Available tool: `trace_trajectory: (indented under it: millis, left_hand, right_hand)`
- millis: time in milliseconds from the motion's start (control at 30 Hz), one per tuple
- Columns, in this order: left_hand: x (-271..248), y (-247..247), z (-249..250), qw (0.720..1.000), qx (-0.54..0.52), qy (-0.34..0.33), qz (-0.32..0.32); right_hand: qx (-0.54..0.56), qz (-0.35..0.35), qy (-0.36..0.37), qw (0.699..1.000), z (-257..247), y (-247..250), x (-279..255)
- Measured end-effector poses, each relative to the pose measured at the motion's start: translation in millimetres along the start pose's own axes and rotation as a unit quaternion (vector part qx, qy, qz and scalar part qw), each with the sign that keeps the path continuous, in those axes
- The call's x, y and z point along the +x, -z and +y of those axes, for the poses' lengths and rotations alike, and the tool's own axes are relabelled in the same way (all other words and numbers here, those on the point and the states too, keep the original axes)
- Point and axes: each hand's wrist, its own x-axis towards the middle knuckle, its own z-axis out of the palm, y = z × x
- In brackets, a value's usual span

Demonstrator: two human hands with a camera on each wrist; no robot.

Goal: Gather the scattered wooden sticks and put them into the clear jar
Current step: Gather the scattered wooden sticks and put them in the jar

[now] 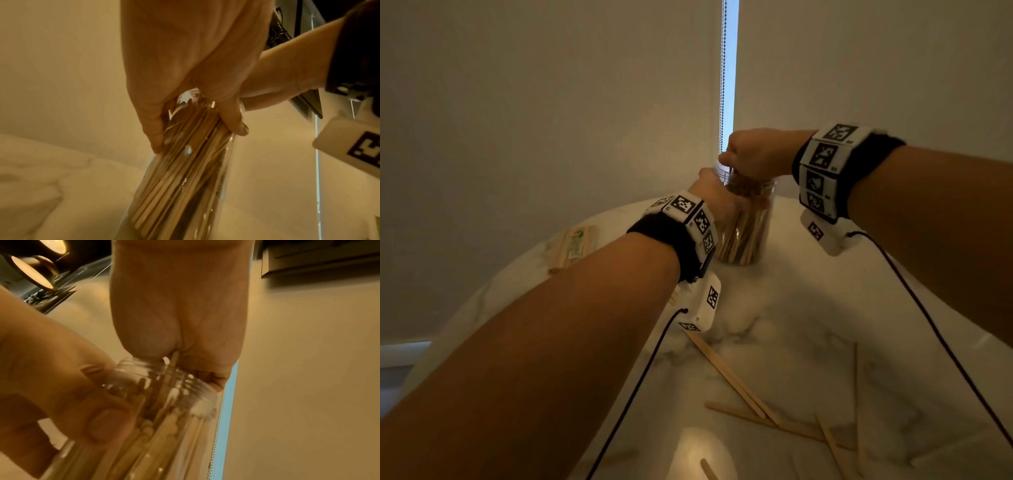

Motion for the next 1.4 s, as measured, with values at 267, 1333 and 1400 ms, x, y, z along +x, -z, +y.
trace_trajectory:
  millis: [267,1333,1400]
  left_hand:
    - [-45.4,54.1,6.2,0.983,0.152,0.060,-0.088]
    - [-188.3,72.1,-42.6,0.847,0.497,-0.035,-0.187]
    - [-193.2,77.4,-35.8,0.889,0.420,-0.014,-0.181]
  right_hand:
    - [0.114,0.052,-0.014,0.992,-0.8,-5.0,-16.8]
    - [0.022,-0.193,0.034,0.980,-69.4,-54.5,-233.2]
    - [0.059,-0.171,0.004,0.983,-61.6,-47.0,-236.3]
